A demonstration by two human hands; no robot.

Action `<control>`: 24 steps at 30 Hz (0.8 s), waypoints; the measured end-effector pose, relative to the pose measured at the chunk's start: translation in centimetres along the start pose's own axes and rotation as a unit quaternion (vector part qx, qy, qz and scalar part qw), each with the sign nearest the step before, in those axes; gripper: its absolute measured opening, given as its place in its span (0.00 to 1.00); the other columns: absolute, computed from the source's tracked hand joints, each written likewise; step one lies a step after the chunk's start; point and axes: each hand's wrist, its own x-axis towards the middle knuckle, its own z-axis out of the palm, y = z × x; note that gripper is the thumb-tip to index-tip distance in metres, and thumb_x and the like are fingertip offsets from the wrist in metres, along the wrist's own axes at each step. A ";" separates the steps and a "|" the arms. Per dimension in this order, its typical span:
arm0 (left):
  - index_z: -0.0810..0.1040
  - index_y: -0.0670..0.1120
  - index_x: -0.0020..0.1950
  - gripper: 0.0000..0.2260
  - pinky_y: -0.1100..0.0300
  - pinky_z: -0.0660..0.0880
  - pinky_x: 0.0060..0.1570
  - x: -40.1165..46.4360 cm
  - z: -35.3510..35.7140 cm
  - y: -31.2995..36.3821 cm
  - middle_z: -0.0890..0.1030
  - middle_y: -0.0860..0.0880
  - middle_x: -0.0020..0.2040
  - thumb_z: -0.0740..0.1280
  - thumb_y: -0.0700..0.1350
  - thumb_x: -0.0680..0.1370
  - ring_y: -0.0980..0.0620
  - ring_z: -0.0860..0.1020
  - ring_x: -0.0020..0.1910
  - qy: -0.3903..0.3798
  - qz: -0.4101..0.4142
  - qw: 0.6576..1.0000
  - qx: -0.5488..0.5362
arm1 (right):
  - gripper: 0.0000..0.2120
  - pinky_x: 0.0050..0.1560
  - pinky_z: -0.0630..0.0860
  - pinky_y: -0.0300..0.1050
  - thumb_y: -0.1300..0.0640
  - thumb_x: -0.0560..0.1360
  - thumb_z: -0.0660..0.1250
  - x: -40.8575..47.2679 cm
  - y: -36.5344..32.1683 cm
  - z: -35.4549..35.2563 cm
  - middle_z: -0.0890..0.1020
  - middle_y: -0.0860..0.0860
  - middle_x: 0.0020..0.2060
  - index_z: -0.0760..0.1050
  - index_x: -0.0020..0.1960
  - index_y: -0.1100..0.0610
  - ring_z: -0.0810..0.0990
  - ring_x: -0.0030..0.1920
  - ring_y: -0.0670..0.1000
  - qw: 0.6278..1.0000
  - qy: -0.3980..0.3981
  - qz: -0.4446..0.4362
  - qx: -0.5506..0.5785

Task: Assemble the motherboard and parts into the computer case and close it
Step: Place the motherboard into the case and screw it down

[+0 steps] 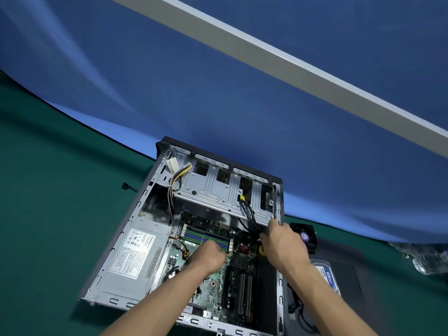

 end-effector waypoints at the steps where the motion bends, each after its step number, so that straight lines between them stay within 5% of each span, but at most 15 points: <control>1: 0.73 0.45 0.41 0.07 0.62 0.66 0.32 0.0 0.0 0.0 0.66 0.51 0.30 0.61 0.42 0.79 0.53 0.62 0.24 -0.001 -0.001 1.000 -0.003 | 0.16 0.42 0.69 0.46 0.50 0.82 0.55 -0.1 0.0 0.0 0.75 0.59 0.57 0.66 0.63 0.60 0.78 0.52 0.61 1.000 0.005 0.005 -0.011; 6: 0.70 0.46 0.36 0.11 0.60 0.68 0.35 -0.1 -0.1 0.0 0.65 0.51 0.29 0.61 0.41 0.79 0.53 0.62 0.24 0.000 -0.010 1.000 -0.008 | 0.19 0.40 0.69 0.47 0.53 0.78 0.62 -0.1 0.0 -0.2 0.70 0.58 0.57 0.59 0.64 0.56 0.75 0.45 0.58 0.999 -0.030 0.015 0.037; 10: 0.67 0.47 0.32 0.15 0.61 0.70 0.36 -0.2 -0.2 0.1 0.63 0.52 0.27 0.61 0.41 0.79 0.54 0.62 0.23 0.012 -0.012 1.000 0.002 | 0.16 0.49 0.76 0.52 0.51 0.81 0.57 0.1 0.5 -0.5 0.75 0.61 0.57 0.63 0.62 0.60 0.78 0.50 0.60 0.995 -0.029 0.046 0.081; 13: 0.65 0.48 0.31 0.17 0.60 0.70 0.38 -0.4 -0.2 0.2 0.62 0.52 0.26 0.61 0.41 0.79 0.54 0.61 0.23 0.013 -0.012 1.000 0.009 | 0.17 0.49 0.79 0.53 0.54 0.79 0.61 0.1 0.7 -0.8 0.69 0.62 0.62 0.60 0.64 0.58 0.79 0.51 0.62 0.987 -0.083 0.042 0.135; 18: 0.67 0.47 0.32 0.15 0.59 0.72 0.39 -0.3 -0.2 0.1 0.62 0.52 0.26 0.61 0.41 0.79 0.54 0.62 0.23 0.007 -0.012 1.000 0.003 | 0.14 0.40 0.70 0.46 0.49 0.81 0.55 -0.5 0.6 0.0 0.78 0.58 0.53 0.65 0.59 0.59 0.79 0.48 0.60 0.998 0.003 0.032 0.051; 21: 0.69 0.47 0.34 0.13 0.58 0.71 0.38 -0.3 -0.2 0.1 0.63 0.52 0.27 0.61 0.42 0.79 0.53 0.63 0.24 0.005 -0.015 1.000 0.007 | 0.14 0.44 0.74 0.50 0.53 0.79 0.59 -0.4 0.3 -0.1 0.72 0.58 0.55 0.61 0.61 0.58 0.77 0.46 0.60 0.994 -0.029 0.030 0.103; 24: 0.65 0.47 0.31 0.16 0.54 0.76 0.42 -0.3 -0.2 0.1 0.63 0.51 0.27 0.61 0.42 0.79 0.53 0.63 0.25 0.008 -0.020 1.000 0.011 | 0.14 0.47 0.75 0.48 0.52 0.82 0.53 -0.3 0.3 0.1 0.78 0.60 0.55 0.65 0.61 0.61 0.80 0.52 0.61 0.997 -0.015 0.043 0.058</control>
